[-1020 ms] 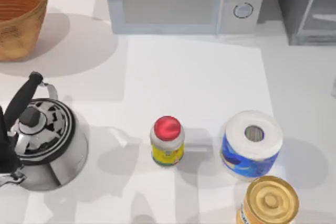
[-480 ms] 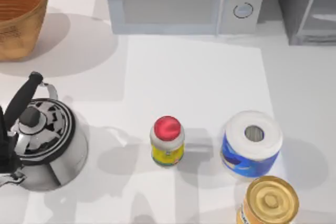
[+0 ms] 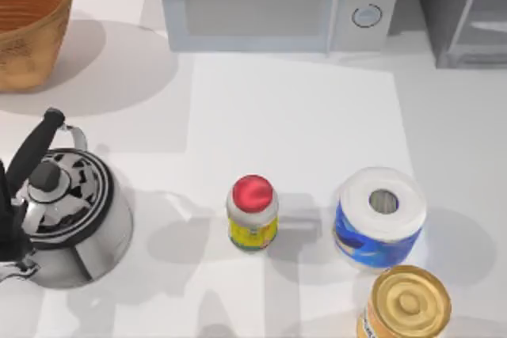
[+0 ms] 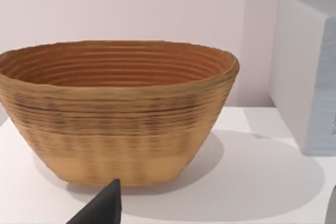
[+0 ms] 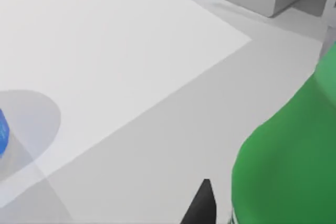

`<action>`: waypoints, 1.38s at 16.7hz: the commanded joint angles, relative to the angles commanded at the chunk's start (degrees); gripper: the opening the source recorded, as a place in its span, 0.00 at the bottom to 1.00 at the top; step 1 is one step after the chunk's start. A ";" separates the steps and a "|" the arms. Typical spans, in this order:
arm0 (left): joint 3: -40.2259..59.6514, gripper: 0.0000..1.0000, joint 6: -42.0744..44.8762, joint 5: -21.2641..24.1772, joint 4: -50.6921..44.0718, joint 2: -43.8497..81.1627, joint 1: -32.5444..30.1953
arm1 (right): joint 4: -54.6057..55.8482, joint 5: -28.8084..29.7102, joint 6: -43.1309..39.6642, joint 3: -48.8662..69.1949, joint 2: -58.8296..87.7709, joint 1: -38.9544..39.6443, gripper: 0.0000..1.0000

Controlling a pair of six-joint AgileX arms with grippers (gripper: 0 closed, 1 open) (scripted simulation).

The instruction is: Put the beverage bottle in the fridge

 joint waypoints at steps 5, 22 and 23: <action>0.00 1.00 0.00 0.00 0.00 0.00 0.00 | 1.22 12.55 11.84 -7.48 -16.90 4.74 0.01; 0.00 1.00 0.00 0.00 0.00 0.00 0.00 | 5.34 67.29 55.68 -40.88 -94.85 32.68 0.01; 0.00 1.00 0.00 0.00 0.00 0.00 0.00 | 5.33 67.38 55.78 -40.97 -94.94 32.73 0.01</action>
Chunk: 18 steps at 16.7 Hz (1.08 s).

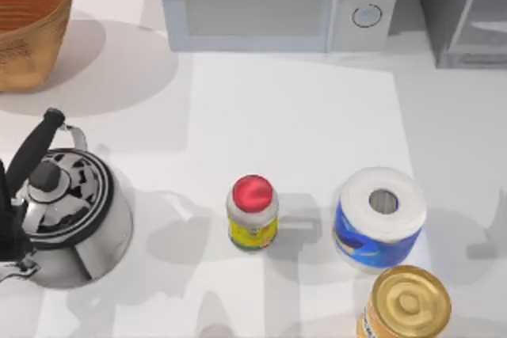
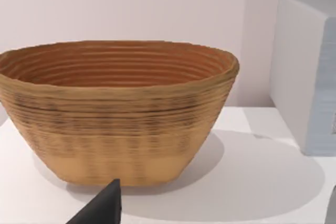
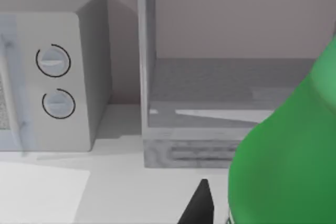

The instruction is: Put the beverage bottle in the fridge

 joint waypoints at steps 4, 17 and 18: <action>0.00 1.00 0.00 0.00 0.00 0.00 0.00 | -0.02 -0.15 0.01 0.03 0.28 -0.17 0.01; 0.00 1.00 0.00 0.00 0.00 0.00 0.00 | 29.37 -5.55 1.83 25.62 54.38 -8.86 0.01; 0.00 1.00 0.00 0.00 0.00 0.00 0.00 | 32.58 -6.17 1.88 28.41 62.00 -9.77 0.01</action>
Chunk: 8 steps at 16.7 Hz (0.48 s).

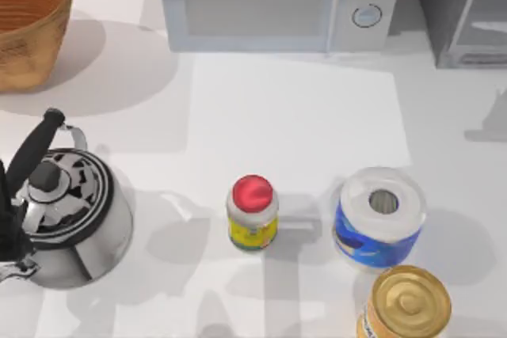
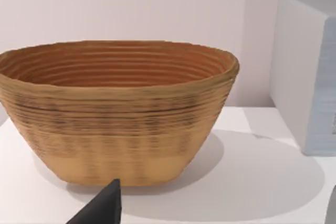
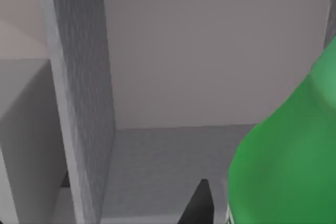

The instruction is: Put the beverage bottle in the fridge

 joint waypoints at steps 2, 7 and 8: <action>0.00 1.00 0.00 0.00 0.00 0.00 0.00 | 6.40 -1.25 0.00 5.59 14.14 -1.77 0.01; 0.00 1.00 0.00 0.00 0.00 0.00 0.00 | 21.35 -4.74 -0.68 18.71 40.34 -5.00 0.01; 0.00 1.00 0.00 0.00 0.00 0.00 0.00 | 23.78 -5.46 -0.87 20.85 44.34 -5.34 0.01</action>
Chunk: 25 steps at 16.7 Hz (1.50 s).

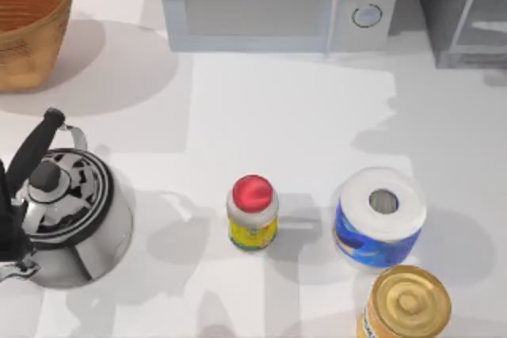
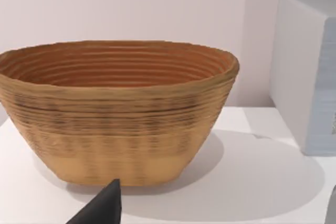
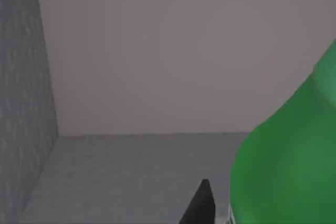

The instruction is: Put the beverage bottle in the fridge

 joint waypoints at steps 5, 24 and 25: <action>0.00 1.00 0.00 0.00 0.00 0.00 0.00 | 7.31 -2.64 -0.34 6.37 13.12 -0.79 0.01; 0.00 1.00 0.00 0.00 0.00 0.00 0.00 | -5.48 -0.10 -0.34 35.41 29.48 2.16 0.01; 0.00 1.00 0.00 0.00 0.00 0.00 0.00 | -5.89 0.06 -0.30 35.87 29.81 2.22 0.01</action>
